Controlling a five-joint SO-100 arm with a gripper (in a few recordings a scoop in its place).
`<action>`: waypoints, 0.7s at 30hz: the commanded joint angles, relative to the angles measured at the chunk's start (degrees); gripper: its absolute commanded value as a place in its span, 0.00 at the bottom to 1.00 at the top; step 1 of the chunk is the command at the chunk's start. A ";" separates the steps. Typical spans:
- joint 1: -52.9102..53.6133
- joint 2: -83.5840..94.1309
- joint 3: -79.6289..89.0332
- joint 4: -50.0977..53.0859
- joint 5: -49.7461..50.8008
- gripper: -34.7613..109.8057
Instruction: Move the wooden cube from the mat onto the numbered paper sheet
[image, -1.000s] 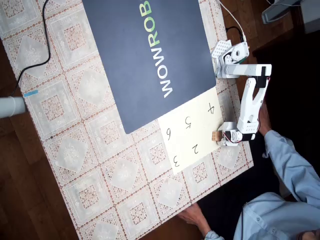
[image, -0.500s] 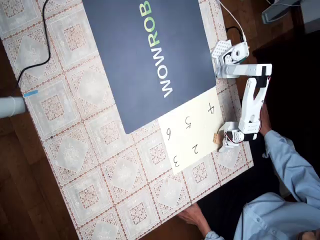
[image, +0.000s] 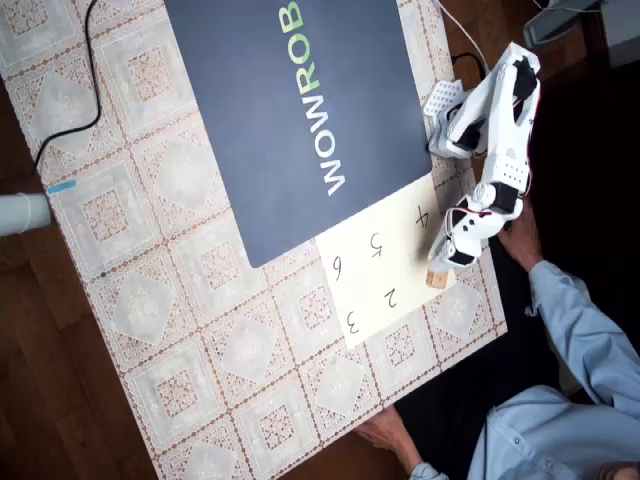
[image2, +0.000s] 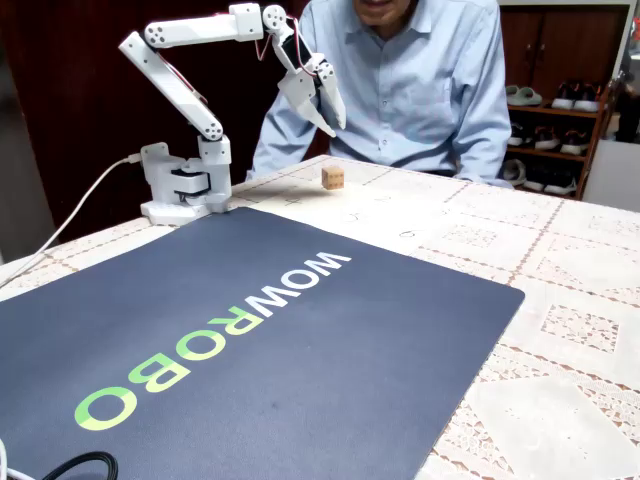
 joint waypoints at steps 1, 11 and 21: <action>21.18 10.99 4.39 -2.02 -1.76 0.24; 35.33 51.24 31.90 10.55 5.71 0.24; 47.11 51.42 42.45 9.58 0.70 0.24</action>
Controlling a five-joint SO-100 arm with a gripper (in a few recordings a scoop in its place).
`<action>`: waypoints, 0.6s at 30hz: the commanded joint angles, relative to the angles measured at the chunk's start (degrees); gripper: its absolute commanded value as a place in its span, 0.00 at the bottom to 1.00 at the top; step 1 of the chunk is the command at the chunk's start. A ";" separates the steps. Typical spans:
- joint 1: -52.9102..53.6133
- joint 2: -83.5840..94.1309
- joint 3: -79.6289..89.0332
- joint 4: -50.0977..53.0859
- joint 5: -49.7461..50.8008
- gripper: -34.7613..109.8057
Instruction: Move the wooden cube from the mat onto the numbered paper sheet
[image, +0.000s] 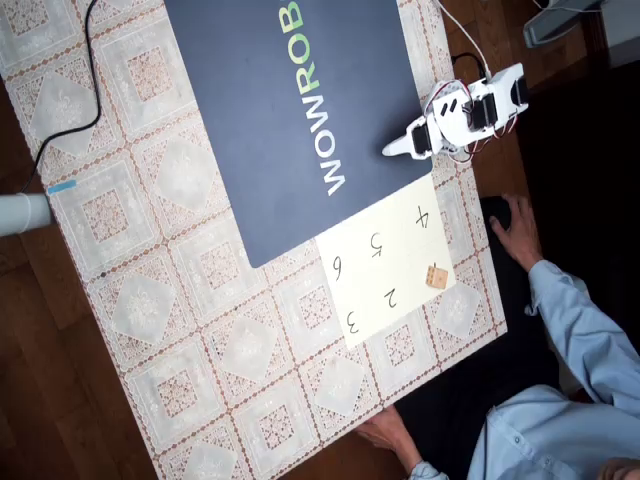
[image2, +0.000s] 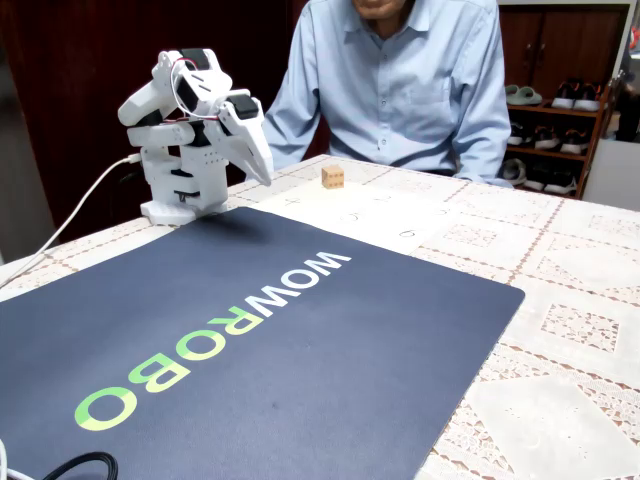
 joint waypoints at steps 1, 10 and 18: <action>4.66 1.05 3.78 -0.88 -1.05 0.24; 7.38 1.05 5.45 -1.32 -0.35 0.29; 5.10 1.05 5.54 -1.41 -3.08 0.24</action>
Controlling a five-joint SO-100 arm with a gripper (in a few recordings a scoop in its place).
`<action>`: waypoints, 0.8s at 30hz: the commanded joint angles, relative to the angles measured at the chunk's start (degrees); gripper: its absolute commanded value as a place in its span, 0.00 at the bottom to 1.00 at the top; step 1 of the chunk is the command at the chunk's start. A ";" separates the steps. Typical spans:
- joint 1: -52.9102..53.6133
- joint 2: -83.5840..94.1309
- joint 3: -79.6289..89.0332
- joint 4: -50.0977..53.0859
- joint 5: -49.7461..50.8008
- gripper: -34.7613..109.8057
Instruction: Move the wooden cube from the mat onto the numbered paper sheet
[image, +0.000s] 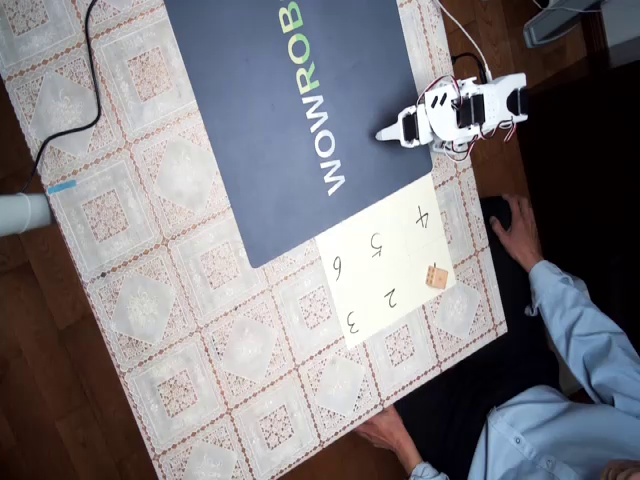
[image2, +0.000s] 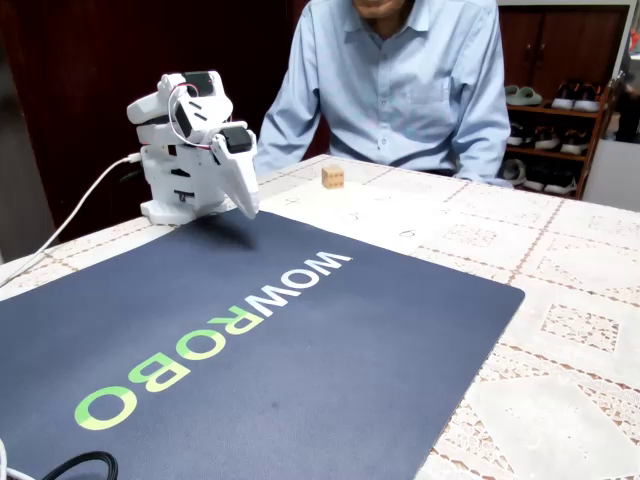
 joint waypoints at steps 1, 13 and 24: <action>-3.16 0.97 -0.09 0.09 -4.39 0.24; -4.66 0.97 -0.09 0.09 -4.92 0.24; -2.55 0.88 0.00 -0.35 -0.44 0.24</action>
